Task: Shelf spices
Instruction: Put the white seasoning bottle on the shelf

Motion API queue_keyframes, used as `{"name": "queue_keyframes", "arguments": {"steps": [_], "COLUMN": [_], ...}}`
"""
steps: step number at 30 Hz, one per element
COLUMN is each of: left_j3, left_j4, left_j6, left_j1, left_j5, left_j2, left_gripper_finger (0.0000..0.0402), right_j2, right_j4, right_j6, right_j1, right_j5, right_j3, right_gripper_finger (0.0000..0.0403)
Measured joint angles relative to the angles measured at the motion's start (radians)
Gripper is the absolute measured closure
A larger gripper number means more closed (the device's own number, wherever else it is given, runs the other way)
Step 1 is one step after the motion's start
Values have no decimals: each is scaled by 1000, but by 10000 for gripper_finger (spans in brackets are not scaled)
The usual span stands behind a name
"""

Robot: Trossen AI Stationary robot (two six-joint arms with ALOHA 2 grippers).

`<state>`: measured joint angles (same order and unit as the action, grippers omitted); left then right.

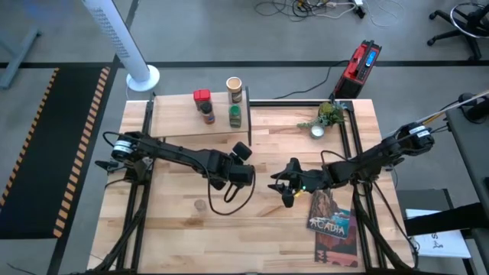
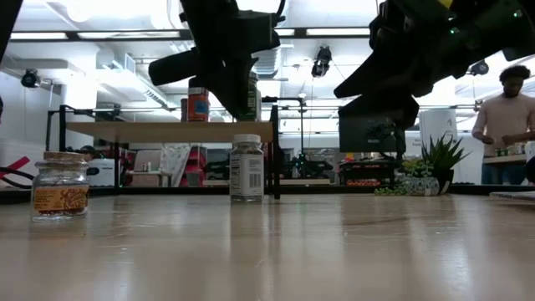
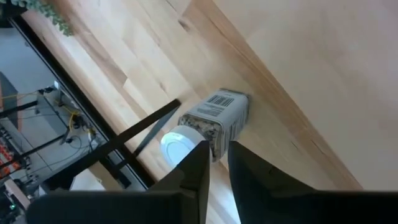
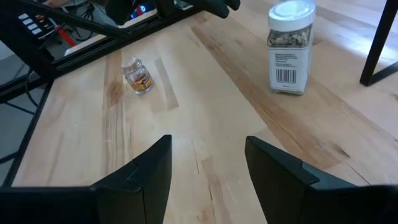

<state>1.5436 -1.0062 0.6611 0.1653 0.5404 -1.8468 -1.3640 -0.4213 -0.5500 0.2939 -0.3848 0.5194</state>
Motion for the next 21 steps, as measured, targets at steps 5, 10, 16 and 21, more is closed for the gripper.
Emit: {"name": "queue_keyframes", "arguments": {"steps": [5, 10, 16, 21], "left_j3": [0, -1, -1, 13], "left_j4": [0, 11, 74, 82], "left_j6": [-27, -27, -74, -171], "left_j1": [-13, -47, -96, -128], "left_j5": [-16, -113, -166, -166], "left_j2": [4, 5, 5, 6], "left_gripper_finger": [343, 300, 219, 163], "right_j2": [0, 0, 0, 0], "right_j4": [0, 0, 0, 0], "right_j6": [7, 12, 12, 19], "right_j1": [0, 0, 0, 1], "right_j5": [0, 1, 22, 23], "right_j3": [0, 0, 0, 0], "right_gripper_finger": [222, 222, 222, 222]}}
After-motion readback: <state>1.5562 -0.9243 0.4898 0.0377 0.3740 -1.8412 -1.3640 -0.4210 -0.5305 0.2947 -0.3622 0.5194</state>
